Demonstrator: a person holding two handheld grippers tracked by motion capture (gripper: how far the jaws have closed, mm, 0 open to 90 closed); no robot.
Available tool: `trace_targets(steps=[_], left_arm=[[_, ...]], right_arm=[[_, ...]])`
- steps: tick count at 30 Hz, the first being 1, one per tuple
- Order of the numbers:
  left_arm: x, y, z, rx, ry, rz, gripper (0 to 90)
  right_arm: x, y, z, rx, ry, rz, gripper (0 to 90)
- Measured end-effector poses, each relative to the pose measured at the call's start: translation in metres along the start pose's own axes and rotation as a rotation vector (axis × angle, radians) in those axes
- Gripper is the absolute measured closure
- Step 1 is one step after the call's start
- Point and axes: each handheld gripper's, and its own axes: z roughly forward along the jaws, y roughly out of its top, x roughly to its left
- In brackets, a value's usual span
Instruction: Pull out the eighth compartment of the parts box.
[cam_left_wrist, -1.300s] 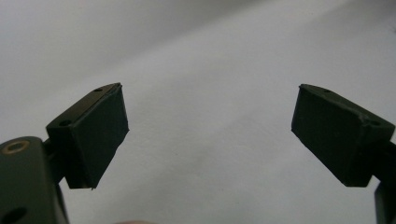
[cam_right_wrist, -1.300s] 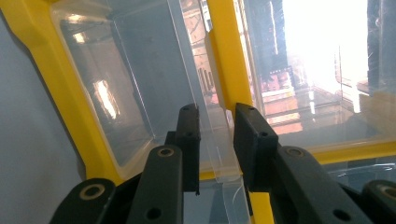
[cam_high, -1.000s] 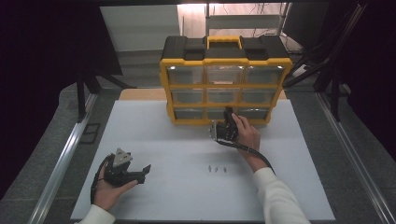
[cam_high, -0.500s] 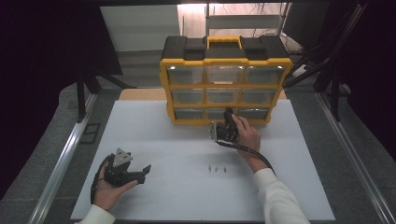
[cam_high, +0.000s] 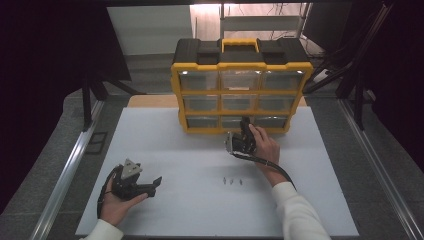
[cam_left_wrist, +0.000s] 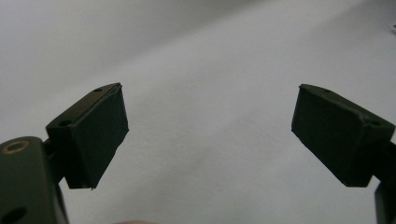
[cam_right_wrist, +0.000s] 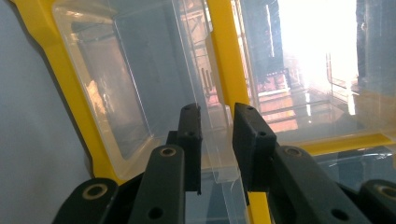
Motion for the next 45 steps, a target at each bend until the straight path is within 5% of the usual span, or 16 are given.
trace_targets(steps=[45], left_arm=[[-0.001,0.002,-0.001,-0.013,0.0,0.003,11.2]], right_arm=[[0.002,-0.002,-0.02,-0.018,-0.011,-0.006,72.5]])
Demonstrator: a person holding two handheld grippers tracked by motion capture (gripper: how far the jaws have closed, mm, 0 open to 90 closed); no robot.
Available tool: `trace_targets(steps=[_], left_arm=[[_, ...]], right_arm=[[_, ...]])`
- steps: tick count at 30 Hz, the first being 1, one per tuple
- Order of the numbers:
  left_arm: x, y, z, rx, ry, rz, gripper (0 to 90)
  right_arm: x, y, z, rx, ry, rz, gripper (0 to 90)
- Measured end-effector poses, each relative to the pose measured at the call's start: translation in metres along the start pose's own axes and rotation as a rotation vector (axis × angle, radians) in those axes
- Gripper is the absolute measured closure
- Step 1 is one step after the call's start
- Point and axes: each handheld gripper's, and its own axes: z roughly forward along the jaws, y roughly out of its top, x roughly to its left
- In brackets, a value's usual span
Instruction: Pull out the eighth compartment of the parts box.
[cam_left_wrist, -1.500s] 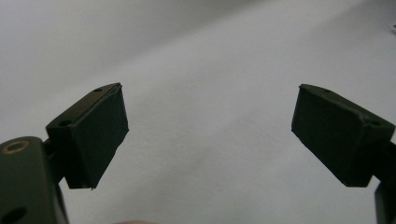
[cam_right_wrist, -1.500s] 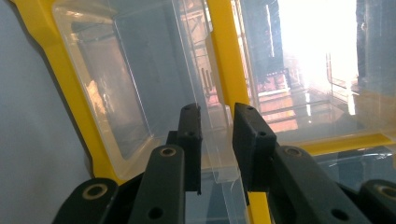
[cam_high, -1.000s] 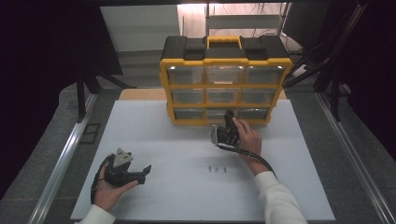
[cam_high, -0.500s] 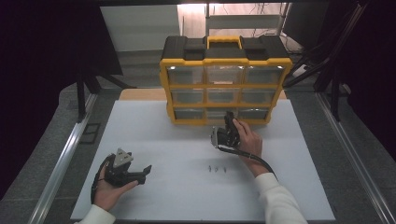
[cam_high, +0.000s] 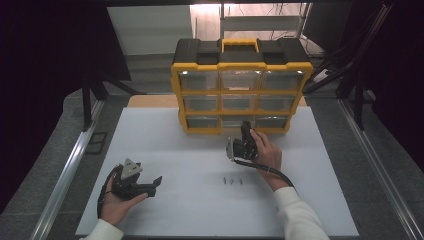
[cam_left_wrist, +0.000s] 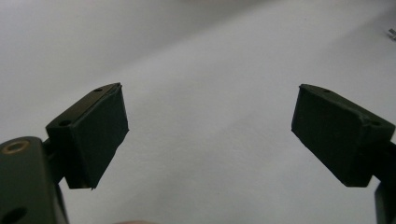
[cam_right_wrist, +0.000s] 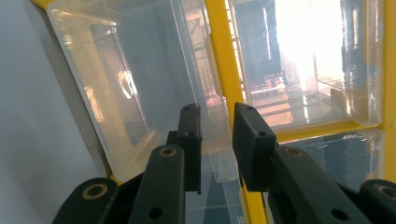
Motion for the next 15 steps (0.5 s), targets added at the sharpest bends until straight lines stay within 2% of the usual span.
trace_targets(steps=[15], left_arm=[[0.0021,0.0006,0.0003,-0.003,0.005,-0.001,11.2]], right_arm=[[0.0015,-0.0001,-0.0065,0.002,-0.007,-0.005,72.7]])
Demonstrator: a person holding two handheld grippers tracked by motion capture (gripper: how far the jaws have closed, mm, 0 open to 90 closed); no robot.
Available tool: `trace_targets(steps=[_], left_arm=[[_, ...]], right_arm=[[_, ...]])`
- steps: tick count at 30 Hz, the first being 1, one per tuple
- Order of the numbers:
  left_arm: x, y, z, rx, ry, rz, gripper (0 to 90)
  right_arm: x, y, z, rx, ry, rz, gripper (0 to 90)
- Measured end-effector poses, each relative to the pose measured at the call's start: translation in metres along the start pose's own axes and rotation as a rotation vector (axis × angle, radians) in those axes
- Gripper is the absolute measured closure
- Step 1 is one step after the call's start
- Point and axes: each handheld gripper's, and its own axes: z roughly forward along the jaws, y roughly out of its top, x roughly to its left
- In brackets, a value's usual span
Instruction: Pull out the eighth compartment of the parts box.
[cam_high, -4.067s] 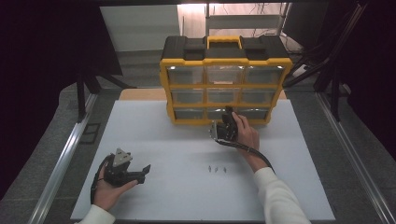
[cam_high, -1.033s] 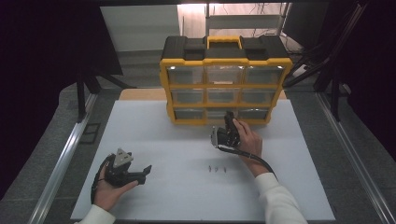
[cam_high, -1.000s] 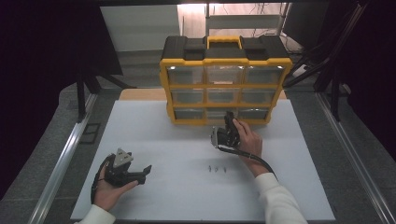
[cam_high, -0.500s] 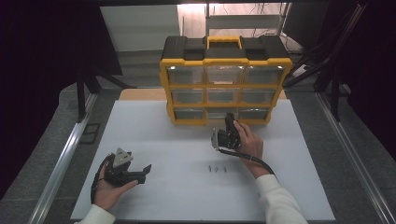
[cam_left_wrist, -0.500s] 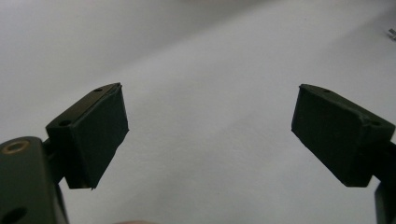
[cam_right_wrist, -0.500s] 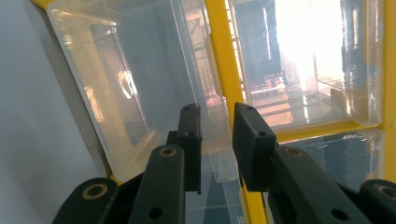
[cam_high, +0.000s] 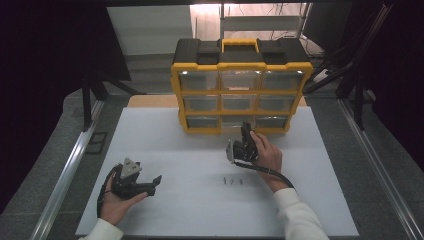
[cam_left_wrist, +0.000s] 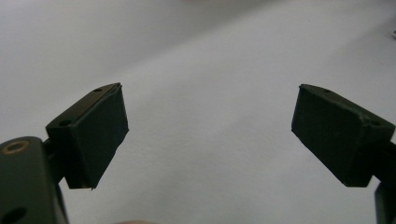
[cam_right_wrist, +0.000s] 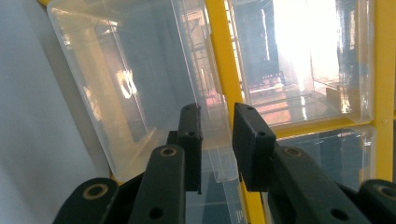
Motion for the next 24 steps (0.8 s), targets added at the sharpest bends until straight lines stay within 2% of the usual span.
trace_targets(steps=[20,24], left_arm=[[0.0,0.001,-0.001,-0.003,0.002,0.004,11.2],[0.0,0.001,-0.001,-0.004,0.002,0.005,11.2]], right_arm=[[0.001,-0.001,-0.011,-0.009,-0.009,-0.012,73.0],[0.001,-0.001,-0.014,-0.008,0.0,-0.019,73.1]])
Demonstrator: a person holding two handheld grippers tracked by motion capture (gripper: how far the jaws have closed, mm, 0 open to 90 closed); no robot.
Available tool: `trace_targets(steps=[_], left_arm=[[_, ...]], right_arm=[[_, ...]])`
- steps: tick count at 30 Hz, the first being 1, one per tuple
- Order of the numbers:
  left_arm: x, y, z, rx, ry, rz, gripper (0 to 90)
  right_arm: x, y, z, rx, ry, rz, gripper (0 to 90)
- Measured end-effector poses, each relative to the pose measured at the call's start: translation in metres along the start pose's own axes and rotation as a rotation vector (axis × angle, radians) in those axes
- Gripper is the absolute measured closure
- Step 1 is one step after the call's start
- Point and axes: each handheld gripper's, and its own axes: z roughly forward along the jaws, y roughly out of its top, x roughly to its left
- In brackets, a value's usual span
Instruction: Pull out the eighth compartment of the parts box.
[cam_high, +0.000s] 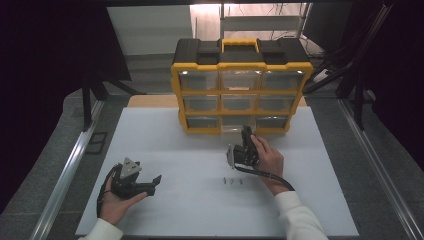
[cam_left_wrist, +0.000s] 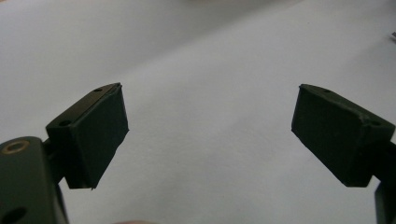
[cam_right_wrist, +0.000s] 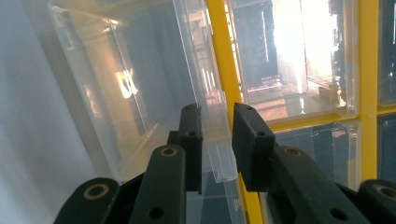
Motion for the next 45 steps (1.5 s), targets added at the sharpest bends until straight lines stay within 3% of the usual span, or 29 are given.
trace_targets(steps=[45], left_arm=[[-0.001,0.001,-0.001,-0.003,0.001,0.002,11.1]], right_arm=[[0.004,0.0,-0.015,-0.009,0.003,-0.018,73.4]])
